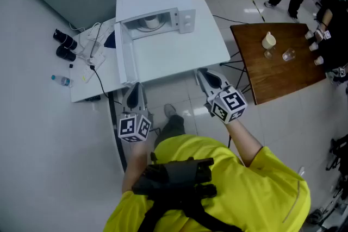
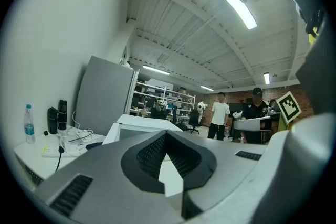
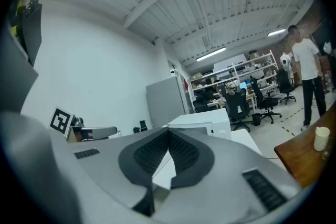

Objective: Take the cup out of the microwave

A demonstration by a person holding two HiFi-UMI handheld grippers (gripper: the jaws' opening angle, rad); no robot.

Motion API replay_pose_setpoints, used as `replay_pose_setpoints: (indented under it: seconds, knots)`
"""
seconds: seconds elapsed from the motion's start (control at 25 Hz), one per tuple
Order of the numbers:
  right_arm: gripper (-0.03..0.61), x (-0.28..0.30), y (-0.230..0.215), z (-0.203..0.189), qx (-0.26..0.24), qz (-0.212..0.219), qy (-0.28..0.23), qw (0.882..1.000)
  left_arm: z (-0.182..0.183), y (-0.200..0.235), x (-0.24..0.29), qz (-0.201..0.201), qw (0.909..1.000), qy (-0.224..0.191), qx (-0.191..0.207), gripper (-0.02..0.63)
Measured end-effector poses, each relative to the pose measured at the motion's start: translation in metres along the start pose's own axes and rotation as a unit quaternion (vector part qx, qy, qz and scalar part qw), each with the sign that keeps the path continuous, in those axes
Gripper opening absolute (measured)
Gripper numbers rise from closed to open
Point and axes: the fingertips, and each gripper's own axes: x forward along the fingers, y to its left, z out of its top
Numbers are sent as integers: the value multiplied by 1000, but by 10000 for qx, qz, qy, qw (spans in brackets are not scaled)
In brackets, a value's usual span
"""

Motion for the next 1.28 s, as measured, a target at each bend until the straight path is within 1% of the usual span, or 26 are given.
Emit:
replay_pose_setpoints:
  seconds: [0.16,0.2,0.24,0.36,0.4,0.44,0.52,0.64,0.72,0.76,0.8,0.84,0.88,0.92,1.04,1.08,1.12,1.28]
  knots:
    - [8,96,-3,10,-159,122,89,9998,24,41,58,-159,9999,-30,-35,-6]
    - [21,118,-6,10,-215,144,118,9996,26,50,71,-172,9998,-33,-67,-6]
    - [66,139,-10,10,-268,153,130,9994,27,59,84,-181,9998,-36,-105,-6]
    - [74,195,-31,-2,-420,101,147,9990,23,77,120,-197,9996,15,-199,-6]
    - [74,210,-39,-11,-458,70,170,9988,20,80,131,-202,9995,73,-236,-6]
    - [89,225,-48,-22,-473,51,211,9986,16,81,140,-213,9993,144,-273,-6]
    - [202,256,-63,-48,-394,56,364,9985,6,83,159,-233,9988,304,-319,-6]
    - [295,306,-83,-77,-295,163,624,9975,-5,88,192,-212,9978,482,-413,-6]
    - [313,335,-95,-95,-302,188,768,9964,-12,88,205,-183,9965,626,-523,-6]
    - [367,349,-100,-107,-301,174,865,9956,-16,89,208,-163,9957,712,-577,-6]
    - [393,362,-105,-119,-297,140,966,9948,-19,90,210,-147,9950,781,-604,-6]
    - [411,376,-111,-131,-292,86,1062,9939,-21,92,213,-134,9947,831,-590,-6]
    - [411,390,-118,-142,-286,21,1139,9931,-24,94,216,-123,9946,880,-540,-6]
    - [454,402,-125,-149,-279,-38,1187,9925,-28,95,220,-110,9944,940,-476,-6]
    - [462,440,-143,-158,-265,-100,1136,9931,-47,97,236,-76,9928,1138,-371,-6]
    - [478,455,-149,-158,-303,-120,1103,9934,-53,97,242,-77,9922,1189,-371,-6]
    - [534,469,-156,-159,-354,-170,1091,9933,-57,98,248,-84,9916,1234,-377,-6]
    - [535,511,-180,-174,-352,-436,1119,9921,-67,100,258,-124,9904,1325,-374,-6]
